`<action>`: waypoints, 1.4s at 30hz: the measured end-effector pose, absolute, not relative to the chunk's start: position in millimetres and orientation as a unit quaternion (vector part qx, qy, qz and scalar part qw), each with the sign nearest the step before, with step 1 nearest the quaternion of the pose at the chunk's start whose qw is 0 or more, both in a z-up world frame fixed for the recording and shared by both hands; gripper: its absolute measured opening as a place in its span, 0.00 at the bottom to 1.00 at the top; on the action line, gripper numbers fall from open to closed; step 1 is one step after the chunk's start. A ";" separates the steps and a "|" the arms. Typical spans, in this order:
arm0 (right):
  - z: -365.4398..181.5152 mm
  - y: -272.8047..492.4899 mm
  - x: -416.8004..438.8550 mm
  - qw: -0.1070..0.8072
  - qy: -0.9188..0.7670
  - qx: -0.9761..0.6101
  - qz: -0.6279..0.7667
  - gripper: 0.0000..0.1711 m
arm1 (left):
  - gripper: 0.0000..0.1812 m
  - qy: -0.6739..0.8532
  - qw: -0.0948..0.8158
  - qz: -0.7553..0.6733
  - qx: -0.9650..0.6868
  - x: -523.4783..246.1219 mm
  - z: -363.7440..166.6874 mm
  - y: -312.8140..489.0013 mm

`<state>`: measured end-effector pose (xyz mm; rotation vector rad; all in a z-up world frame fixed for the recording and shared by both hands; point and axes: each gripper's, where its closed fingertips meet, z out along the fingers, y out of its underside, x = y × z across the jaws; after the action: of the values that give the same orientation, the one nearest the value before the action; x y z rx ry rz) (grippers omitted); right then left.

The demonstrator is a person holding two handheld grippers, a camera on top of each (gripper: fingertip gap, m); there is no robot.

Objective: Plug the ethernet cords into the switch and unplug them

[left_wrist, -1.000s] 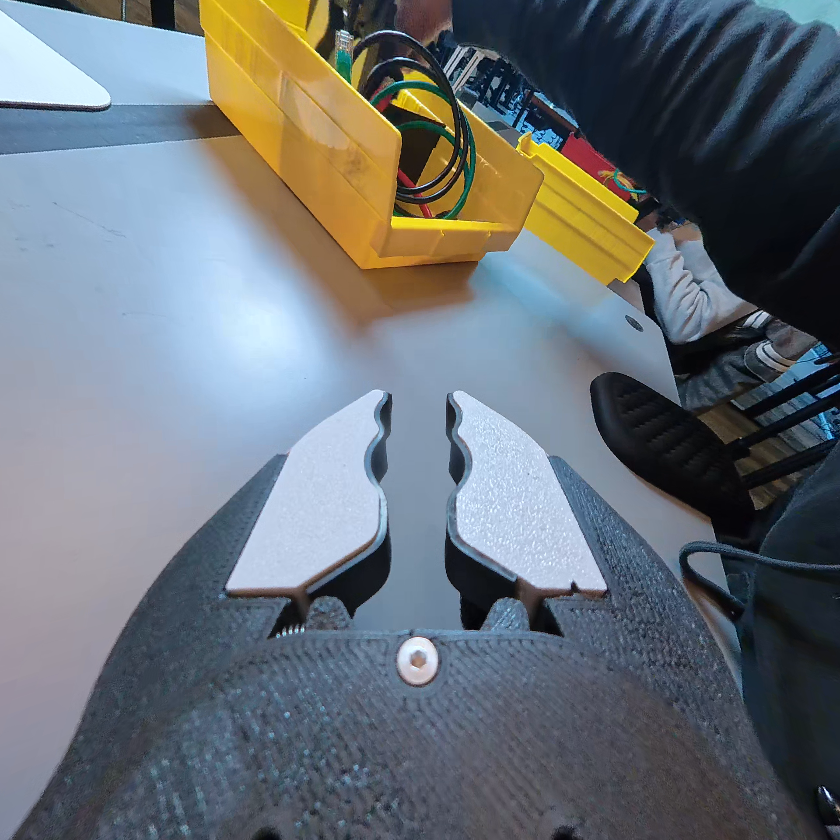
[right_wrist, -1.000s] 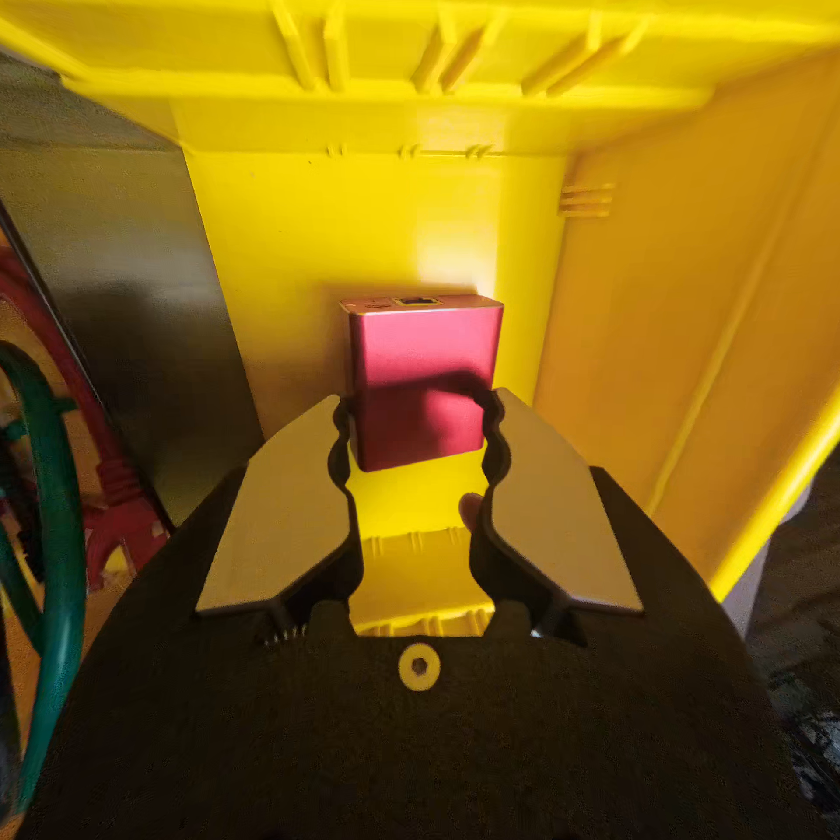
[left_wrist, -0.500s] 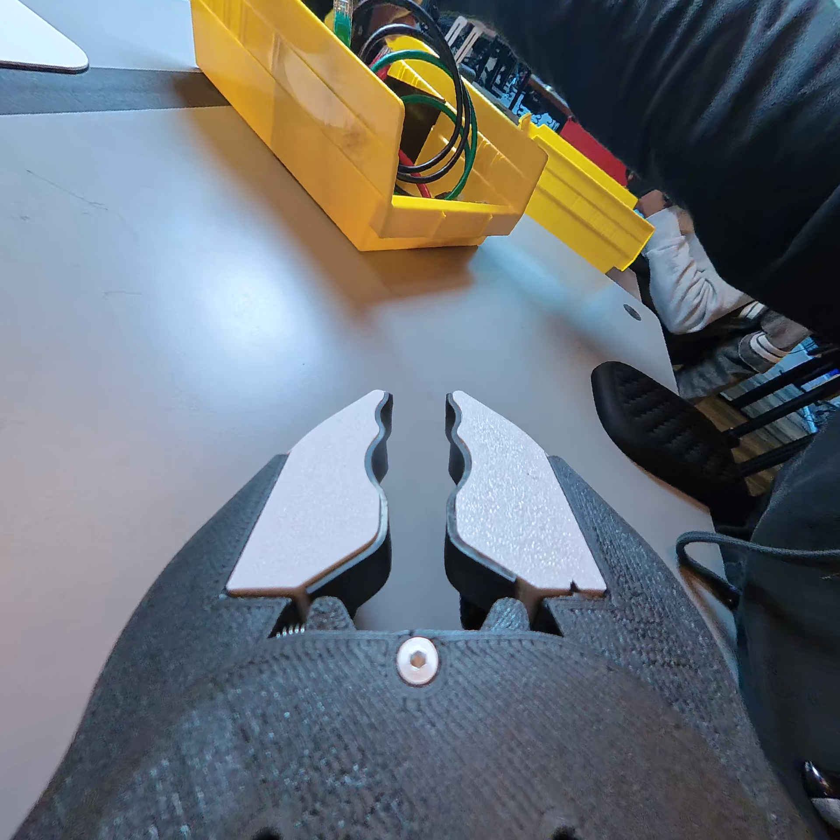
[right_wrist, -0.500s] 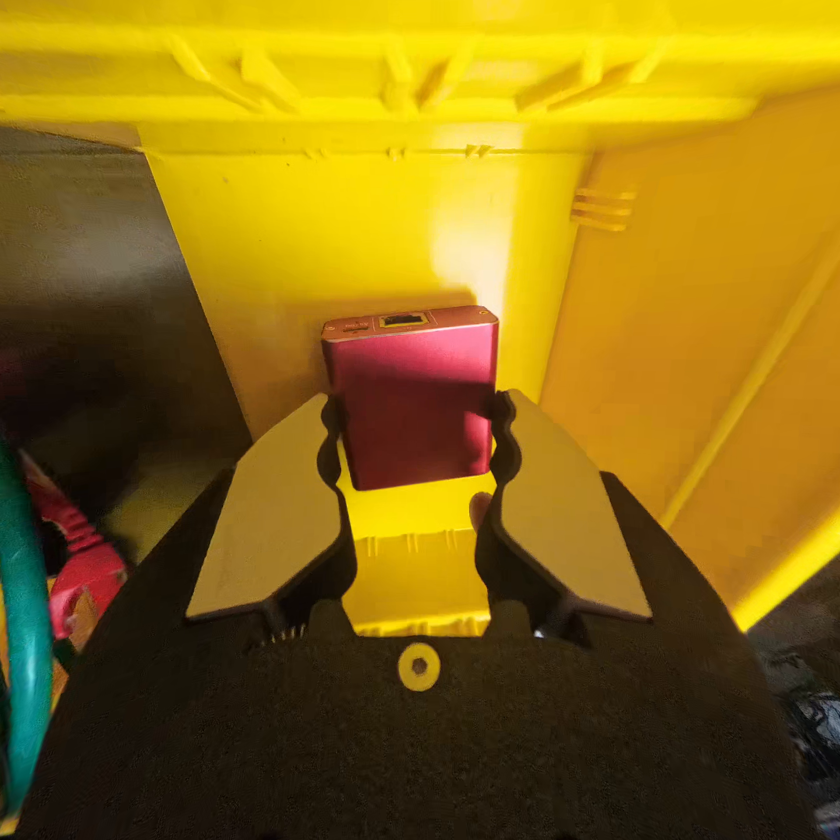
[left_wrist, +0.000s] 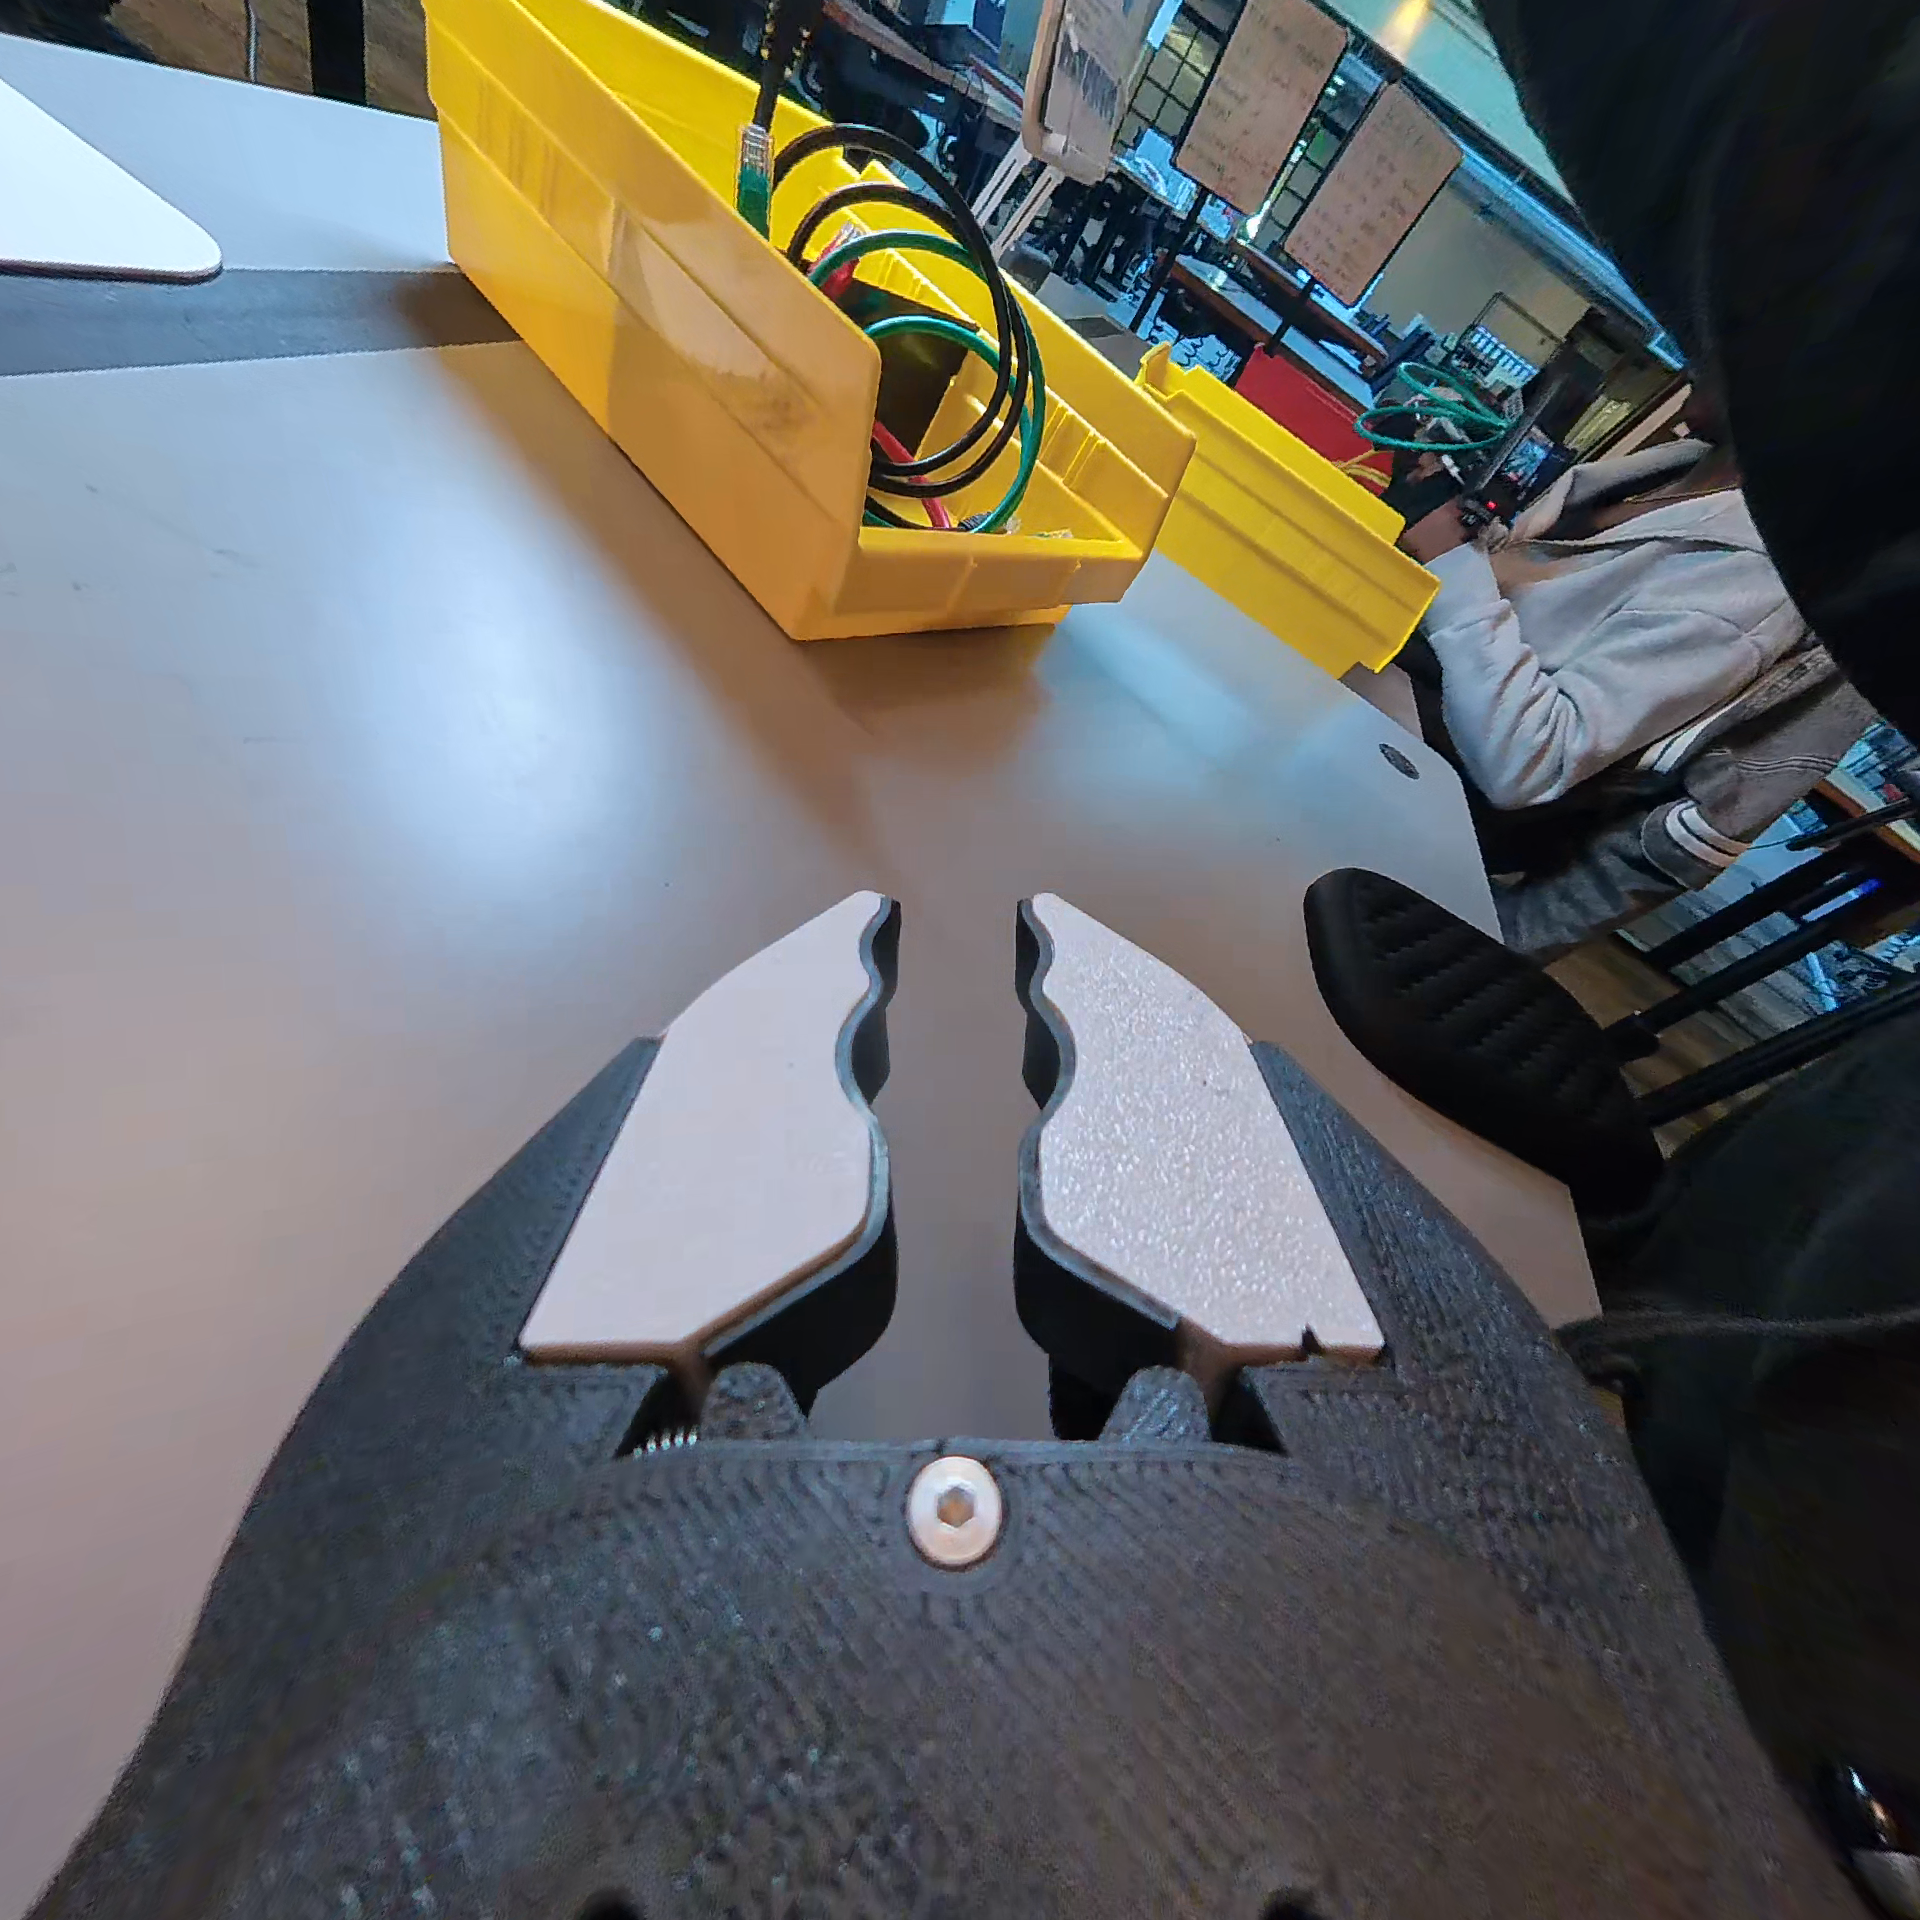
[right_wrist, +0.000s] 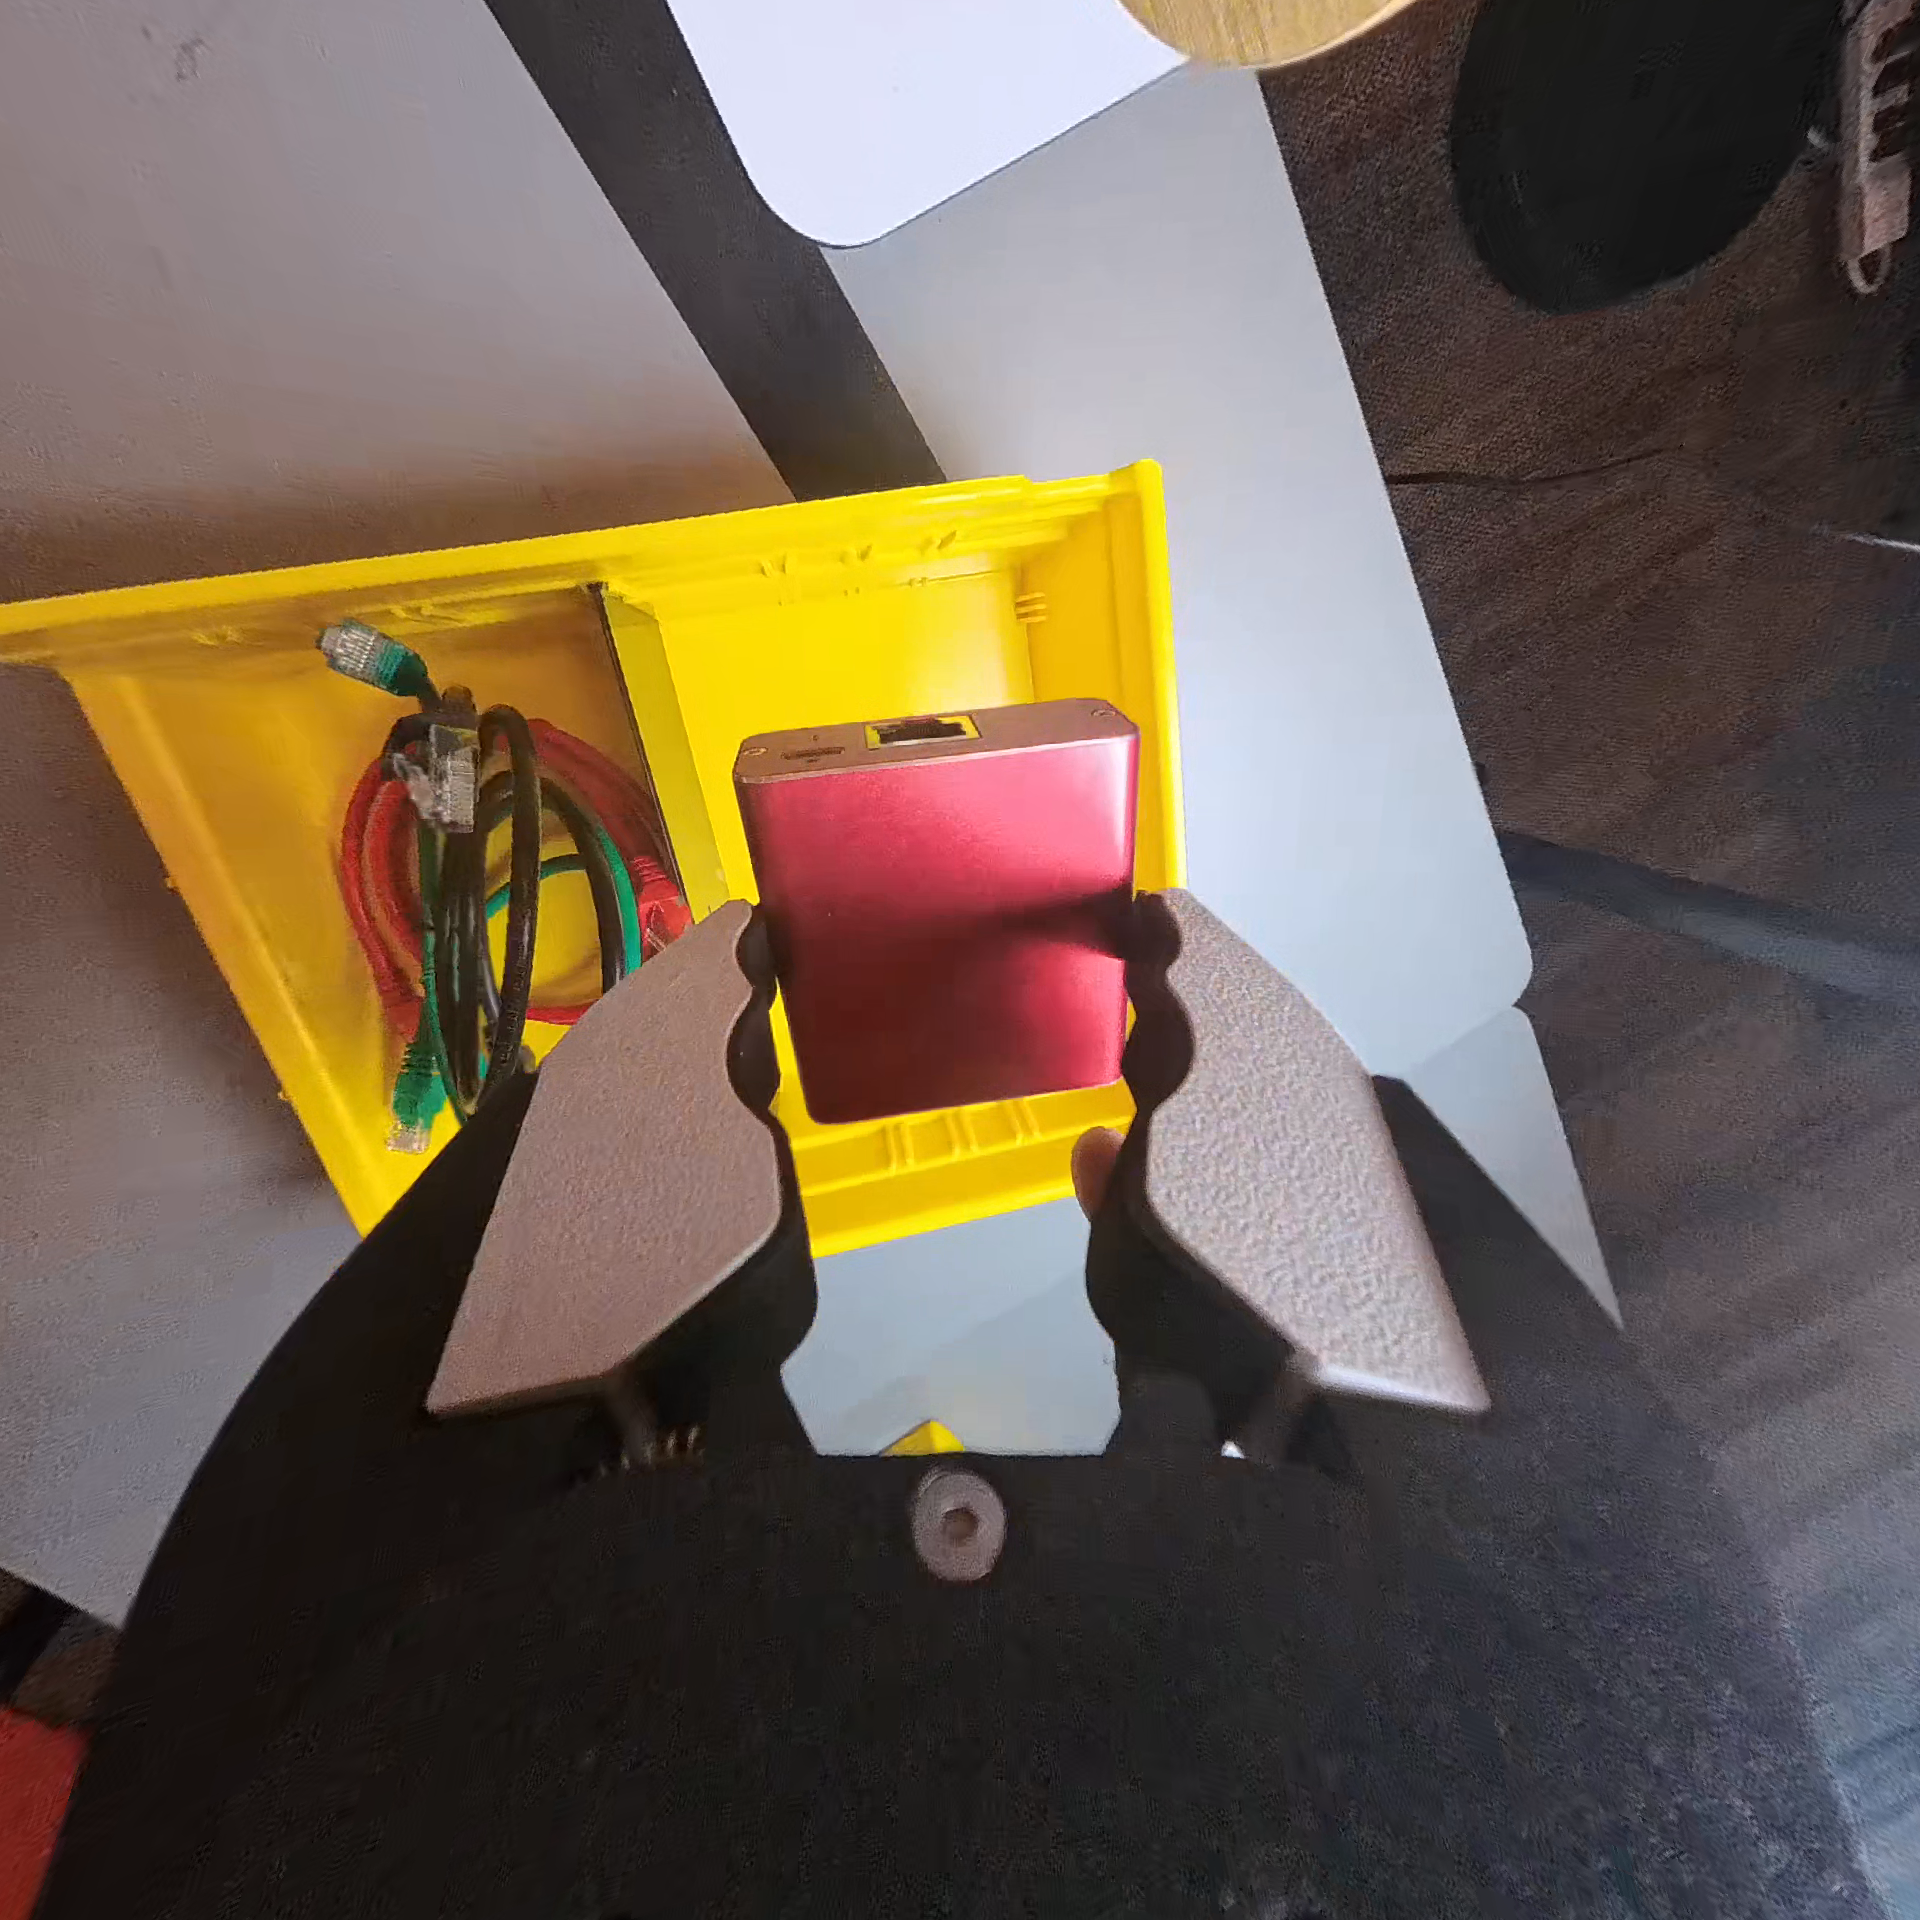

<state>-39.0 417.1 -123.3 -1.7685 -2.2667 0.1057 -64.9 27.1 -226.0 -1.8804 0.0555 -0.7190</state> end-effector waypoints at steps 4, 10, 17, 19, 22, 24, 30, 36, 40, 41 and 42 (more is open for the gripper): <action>-155.3 422.3 -35.7 0.103 -0.765 -0.635 0.029 0.38 | 0.12 0.024 0.534 -0.295 -0.792 -65.8 -226.8 27.0; -229.5 432.6 -27.5 0.040 -0.737 -0.674 -0.008 0.38 | 0.12 0.025 0.524 -0.292 -0.800 -65.8 -234.8 28.0; -288.9 443.0 -6.5 -0.024 -0.620 -0.781 -0.073 0.38 | 0.12 0.030 0.511 -0.290 -0.809 -63.8 -242.5 28.6; -295.4 445.8 -7.6 -0.018 -0.567 -0.821 -0.057 0.38 | 0.11 0.033 0.510 -0.289 -0.809 -62.6 -242.6 28.2; -291.0 444.7 -15.6 0.005 -0.545 -0.838 -0.021 0.48 | 0.11 0.039 0.510 -0.289 -0.809 -59.9 -241.6 27.2; -281.1 441.5 -19.7 0.016 -0.539 -0.842 0.006 0.52 | 0.11 0.043 0.511 -0.290 -0.808 -57.8 -240.0 26.8; -211.9 432.6 -37.3 0.152 -0.569 -0.801 0.101 0.48 | 0.11 0.060 0.516 -0.278 -0.808 -53.1 -234.3 24.9; -124.7 341.8 -9.4 0.394 -0.648 -0.633 0.156 0.39 | 0.11 0.084 0.554 -0.230 -0.796 -55.2 -203.7 22.1; -166.9 263.4 35.6 0.361 -0.719 -0.582 0.119 0.38 | 0.12 0.110 0.557 -0.163 -0.807 -61.5 -183.7 13.5; -183.6 249.3 44.6 0.345 -0.733 -0.576 0.109 0.38 | 0.12 0.118 0.561 -0.131 -0.809 -67.0 -177.6 9.6; -199.9 239.4 52.1 0.332 -0.744 -0.572 0.094 0.38 | 0.13 0.124 0.563 -0.098 -0.811 -73.7 -171.4 4.5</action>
<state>52.1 239.4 -199.9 -1.4938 -1.9448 0.2467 -73.7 4.5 -171.4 -1.9087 0.2930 -0.2310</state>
